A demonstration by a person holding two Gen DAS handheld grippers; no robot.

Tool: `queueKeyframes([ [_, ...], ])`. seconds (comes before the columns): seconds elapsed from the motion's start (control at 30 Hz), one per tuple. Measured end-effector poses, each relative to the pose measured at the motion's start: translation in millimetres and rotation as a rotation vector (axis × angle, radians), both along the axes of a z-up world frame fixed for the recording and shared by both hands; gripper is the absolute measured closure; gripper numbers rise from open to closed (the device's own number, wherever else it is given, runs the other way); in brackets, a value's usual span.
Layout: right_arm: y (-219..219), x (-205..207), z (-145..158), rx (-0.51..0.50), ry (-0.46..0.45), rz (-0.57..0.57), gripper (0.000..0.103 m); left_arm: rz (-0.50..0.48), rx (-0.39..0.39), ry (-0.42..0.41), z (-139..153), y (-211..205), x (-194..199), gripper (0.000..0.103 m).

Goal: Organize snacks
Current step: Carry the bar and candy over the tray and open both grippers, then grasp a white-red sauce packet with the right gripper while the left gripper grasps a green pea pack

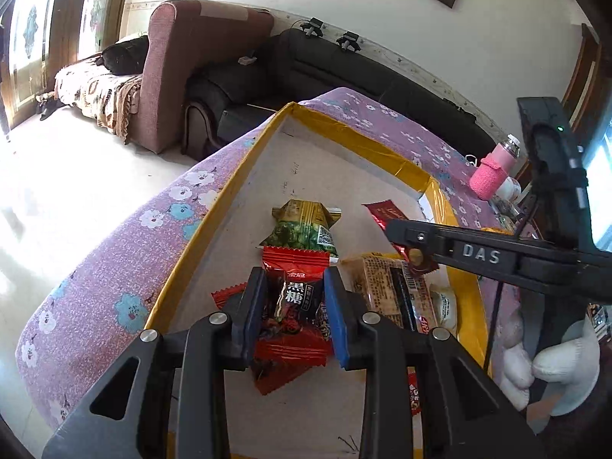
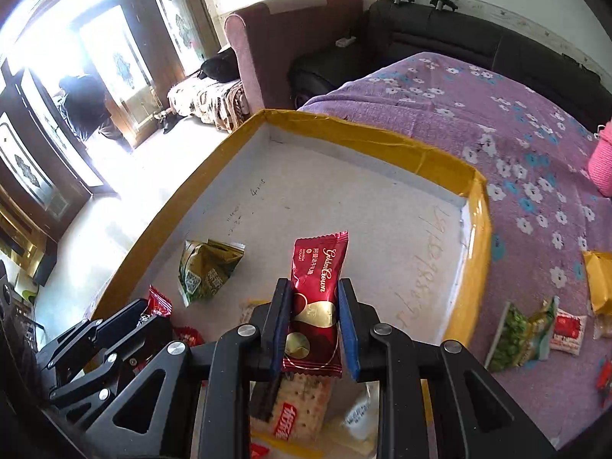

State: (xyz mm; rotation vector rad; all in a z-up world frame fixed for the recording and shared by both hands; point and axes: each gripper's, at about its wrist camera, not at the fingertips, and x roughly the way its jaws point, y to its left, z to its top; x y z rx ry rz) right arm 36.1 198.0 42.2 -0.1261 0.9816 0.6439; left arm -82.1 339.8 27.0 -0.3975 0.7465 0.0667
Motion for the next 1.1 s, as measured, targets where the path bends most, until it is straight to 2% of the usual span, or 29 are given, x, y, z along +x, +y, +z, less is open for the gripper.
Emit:
queueKeyframes([
  [0.17, 9.9, 10.7, -4.0, 0.005, 0.036, 0.008, 0.075, -0.02, -0.03, -0.019, 2.0, 3.3, -3.0, 0.073],
  [0.27, 0.3, 10.9, 7.5, 0.047, 0.034, -0.007, 0.075, -0.026, -0.078, -0.036, 5.8, 7.2, -7.4, 0.07],
  [0.33, -15.5, 11.9, 20.2, 0.077, 0.018, -0.022, 0.07, -0.026, -0.116, -0.052, 10.3, 10.6, -14.1, 0.065],
  [0.37, -27.2, 12.1, 27.2, 0.084, 0.001, -0.039, 0.068, -0.026, -0.135, -0.067, 13.0, 11.6, -18.5, 0.06],
  [0.43, -57.4, 15.8, 40.3, 0.094, -0.041, -0.099, 0.058, -0.02, -0.172, -0.103, 18.7, 14.7, -29.1, 0.048],
  [0.47, -74.4, 18.8, 44.4, 0.095, -0.058, -0.136, 0.055, -0.016, -0.186, -0.121, 20.6, 15.0, -33.5, 0.039],
  [0.5, -92.4, 22.8, 46.2, 0.089, -0.07, -0.177, 0.051, -0.012, -0.197, -0.137, 23.3, 13.8, -37.2, 0.035],
  [0.57, -125.6, 34.3, 42.4, 0.072, -0.074, -0.256, 0.051, -0.017, -0.211, -0.155, 27.3, 9.2, -41.9, 0.035],
  [0.67, -160.8, 53.0, 22.1, 0.068, -0.018, -0.332, 0.049, -0.036, -0.211, -0.159, 31.1, -1.1, -42.1, 0.035],
  [0.77, -170.7, 60.7, 2.4, 0.103, 0.044, -0.343, 0.049, -0.059, -0.2, -0.151, 33.9, -13.0, -40.1, 0.035],
  [0.87, -160.6, 65.9, -6.6, 0.101, 0.046, -0.318, 0.049, -0.072, -0.183, -0.144, 37.0, -23.2, -38.9, 0.035],
  [0.97, -143.4, 70.0, -16.6, 0.041, 0.051, -0.298, 0.052, -0.084, -0.171, -0.141, 40.0, -31.6, -38.3, 0.035],
  [1.03, -137.0, 63.6, -22.2, -0.004, 0.06, -0.266, 0.067, -0.094, -0.16, -0.142, 41.8, -37.3, -39.1, 0.035],
  [1.07, -135.4, 57.2, -23.3, -0.018, 0.054, -0.241, 0.07, -0.098, -0.155, -0.142, 42.5, -39.6, -39.0, 0.035],
  [1.1, -133.6, 49.3, -25.8, -0.036, 0.072, -0.203, 0.085, -0.104, -0.153, -0.142, 42.8, -41.5, -38.4, 0.035],
])
